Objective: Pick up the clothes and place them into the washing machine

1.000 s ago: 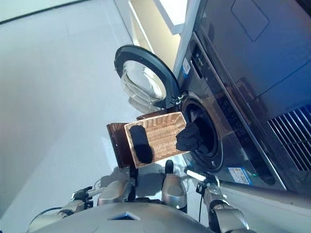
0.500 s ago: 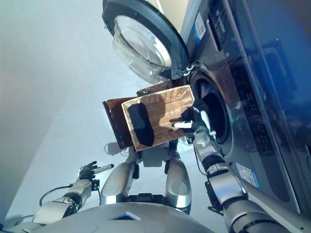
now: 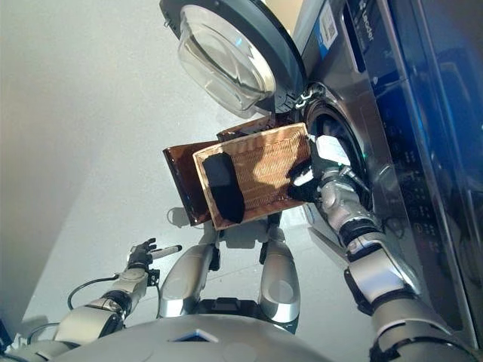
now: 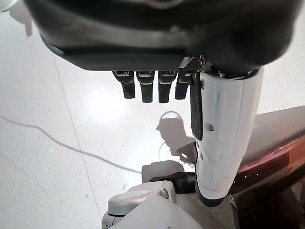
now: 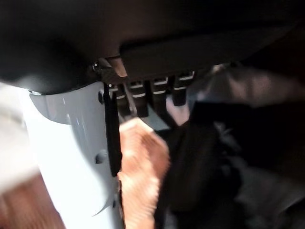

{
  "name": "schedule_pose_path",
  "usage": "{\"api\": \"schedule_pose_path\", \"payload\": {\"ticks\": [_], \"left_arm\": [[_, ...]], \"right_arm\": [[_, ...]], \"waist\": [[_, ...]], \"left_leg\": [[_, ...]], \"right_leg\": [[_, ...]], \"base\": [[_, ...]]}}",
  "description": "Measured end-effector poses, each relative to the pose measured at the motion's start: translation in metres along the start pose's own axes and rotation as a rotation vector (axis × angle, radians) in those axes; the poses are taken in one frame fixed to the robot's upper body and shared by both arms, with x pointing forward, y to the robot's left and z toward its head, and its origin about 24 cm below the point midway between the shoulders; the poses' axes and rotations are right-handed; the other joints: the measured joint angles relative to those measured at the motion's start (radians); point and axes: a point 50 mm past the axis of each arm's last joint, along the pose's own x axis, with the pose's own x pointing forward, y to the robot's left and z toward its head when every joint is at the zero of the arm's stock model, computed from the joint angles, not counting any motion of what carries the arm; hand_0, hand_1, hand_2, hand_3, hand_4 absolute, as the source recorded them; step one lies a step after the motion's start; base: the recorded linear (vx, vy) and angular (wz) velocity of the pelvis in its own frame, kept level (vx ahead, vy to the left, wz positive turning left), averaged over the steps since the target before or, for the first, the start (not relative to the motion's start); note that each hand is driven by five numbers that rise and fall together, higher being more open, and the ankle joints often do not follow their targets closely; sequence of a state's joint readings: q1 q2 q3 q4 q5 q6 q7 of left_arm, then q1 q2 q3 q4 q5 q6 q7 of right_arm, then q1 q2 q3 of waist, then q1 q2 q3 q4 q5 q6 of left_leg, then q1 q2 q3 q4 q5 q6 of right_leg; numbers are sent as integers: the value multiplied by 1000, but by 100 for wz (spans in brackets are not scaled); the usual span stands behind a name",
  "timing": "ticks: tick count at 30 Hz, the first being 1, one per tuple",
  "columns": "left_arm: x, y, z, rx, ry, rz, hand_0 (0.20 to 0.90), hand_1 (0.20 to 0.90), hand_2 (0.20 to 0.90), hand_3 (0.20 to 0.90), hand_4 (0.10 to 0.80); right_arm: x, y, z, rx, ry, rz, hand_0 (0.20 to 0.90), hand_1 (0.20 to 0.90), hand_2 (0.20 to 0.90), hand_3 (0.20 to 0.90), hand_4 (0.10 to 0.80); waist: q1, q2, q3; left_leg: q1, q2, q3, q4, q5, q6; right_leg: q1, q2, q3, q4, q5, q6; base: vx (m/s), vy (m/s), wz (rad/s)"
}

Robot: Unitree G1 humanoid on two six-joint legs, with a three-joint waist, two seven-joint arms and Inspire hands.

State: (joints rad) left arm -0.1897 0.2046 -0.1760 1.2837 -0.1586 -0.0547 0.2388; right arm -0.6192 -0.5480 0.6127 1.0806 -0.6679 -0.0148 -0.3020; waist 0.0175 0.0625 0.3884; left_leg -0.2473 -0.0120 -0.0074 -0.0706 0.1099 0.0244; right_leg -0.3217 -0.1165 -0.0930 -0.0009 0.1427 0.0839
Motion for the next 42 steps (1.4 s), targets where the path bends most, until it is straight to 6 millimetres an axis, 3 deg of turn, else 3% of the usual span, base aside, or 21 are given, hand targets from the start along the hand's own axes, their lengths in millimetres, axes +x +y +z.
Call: {"api": "schedule_pose_path", "payload": {"ticks": [2, 7, 14, 26, 42], "left_arm": [[0, -3, 7, -5, -16, -9, 900, 900, 900, 900, 800], [0, -7, 10, -16, -19, -38, 900, 900, 900, 900, 800], [1, -11, 22, -8, -52, -66, 900, 900, 900, 900, 800], [1, -11, 23, -30, -62, -67, 900, 900, 900, 900, 800], [-1, -19, 36, -64, -123, -95, 900, 900, 900, 900, 800]], "right_arm": [[-1, 3, -8, -118, 9, 32, 900, 900, 900, 900, 800], [-4, 13, -9, -287, -38, 110, 900, 900, 900, 900, 800], [-3, 11, -16, -380, -22, 128, 900, 900, 900, 900, 800], [1, 2, -22, -477, 12, 112, 900, 900, 900, 900, 800], [8, -23, -25, -583, 58, -34, 900, 900, 900, 900, 800]], "waist": [[-3, 21, 15], [-4, 27, 19], [-4, 29, 20], [-3, 34, 21], [1, 53, 23]], "left_leg": [[-6, -3, 2, -1, 1, 2], [-25, -5, 10, 2, 6, 8], [-62, -13, 23, 16, 6, 8], [-117, -28, 30, 38, 7, 8], [-244, -45, 10, 109, 12, 12]], "right_leg": [[-9, -3, 1, 6, -2, 3], [-40, -3, 15, 23, -4, 5], [-99, -10, 31, 71, -20, 9], [-189, -26, 54, 163, -50, 12], [-349, -51, 56, 330, -113, 5]], "base": [[0, -32, -2], [-6, -30, -6], [-5, -6, -2], [-3, -3, 1], [-13, -12, 8]]}}
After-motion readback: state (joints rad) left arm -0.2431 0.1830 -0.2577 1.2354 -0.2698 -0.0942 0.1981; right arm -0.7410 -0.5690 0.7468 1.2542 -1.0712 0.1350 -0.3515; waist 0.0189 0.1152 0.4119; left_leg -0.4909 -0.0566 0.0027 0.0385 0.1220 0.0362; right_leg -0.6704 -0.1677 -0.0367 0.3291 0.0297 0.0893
